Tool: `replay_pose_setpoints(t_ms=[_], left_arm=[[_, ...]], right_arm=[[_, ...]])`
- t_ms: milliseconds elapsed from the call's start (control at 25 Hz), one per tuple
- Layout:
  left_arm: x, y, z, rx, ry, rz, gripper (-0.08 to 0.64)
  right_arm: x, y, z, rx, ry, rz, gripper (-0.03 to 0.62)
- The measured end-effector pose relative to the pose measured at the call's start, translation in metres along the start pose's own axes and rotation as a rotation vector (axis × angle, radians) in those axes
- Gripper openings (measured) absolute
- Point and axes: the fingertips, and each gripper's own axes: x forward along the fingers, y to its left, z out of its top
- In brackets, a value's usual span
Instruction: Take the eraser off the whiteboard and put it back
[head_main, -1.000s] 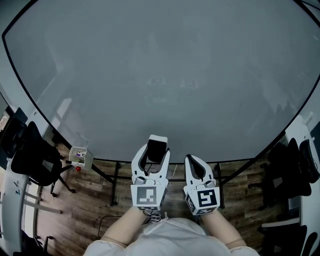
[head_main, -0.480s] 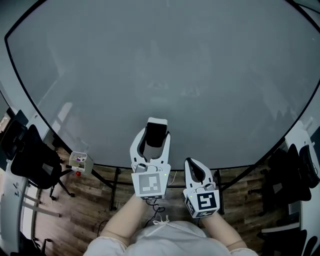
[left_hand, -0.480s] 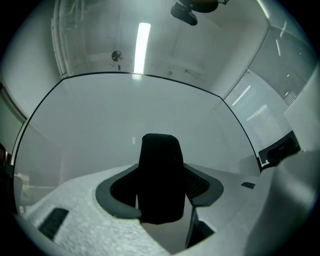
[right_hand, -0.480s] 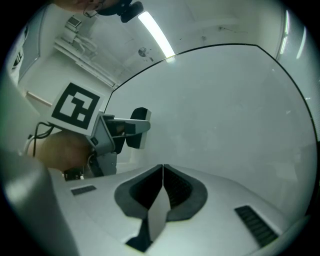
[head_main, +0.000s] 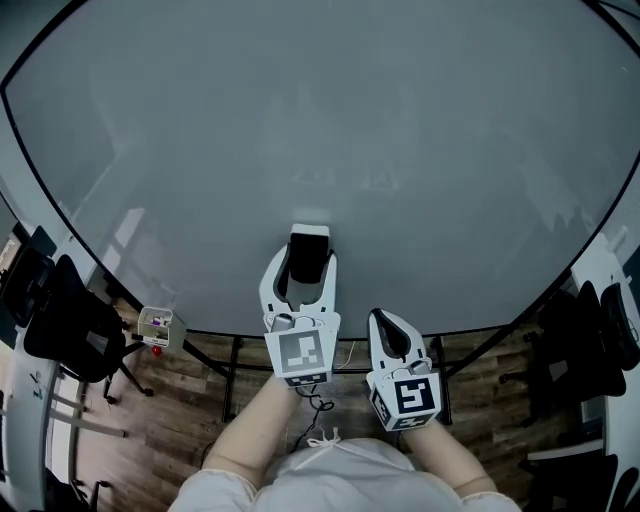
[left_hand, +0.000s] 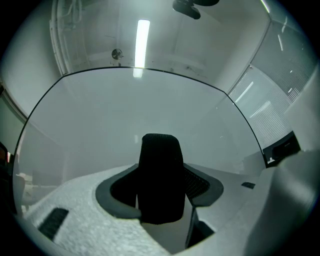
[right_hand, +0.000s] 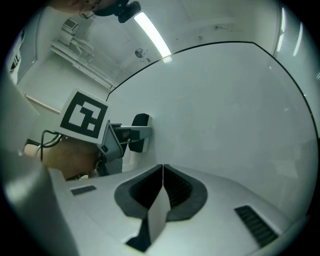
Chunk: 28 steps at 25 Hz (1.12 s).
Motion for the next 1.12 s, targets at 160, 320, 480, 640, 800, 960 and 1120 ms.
replay_pose_setpoints(t_ms=[160, 320, 480, 640, 800, 960, 1120], left_arm=[[0.004, 0.000, -0.001, -0.013, 0.002, 0.012, 0.259], [0.004, 0.001, -0.002, 0.002, -0.007, 0.016, 0.259], [0.005, -0.002, -0.002, 0.006, -0.007, -0.008, 0.259], [0.000, -0.009, -0.001, -0.010, 0.002, -0.055, 0.287], [-0.015, -0.009, 0.010, -0.025, -0.024, -0.066, 0.288], [-0.039, -0.005, 0.022, -0.044, -0.072, -0.025, 0.287], [-0.063, -0.013, 0.005, -0.034, -0.038, -0.051, 0.229]], right_arm=[[0.001, -0.003, -0.001, 0.001, 0.003, -0.004, 0.028], [0.001, -0.006, -0.002, 0.005, 0.005, -0.010, 0.028], [-0.001, -0.006, -0.006, 0.011, 0.012, -0.013, 0.028], [-0.003, -0.002, -0.010, 0.011, 0.026, -0.010, 0.028], [-0.006, 0.003, -0.012, 0.010, 0.037, -0.012, 0.028], [-0.009, 0.009, -0.014, 0.017, 0.042, -0.010, 0.028], [-0.014, 0.018, -0.018, 0.024, 0.050, -0.004, 0.028]])
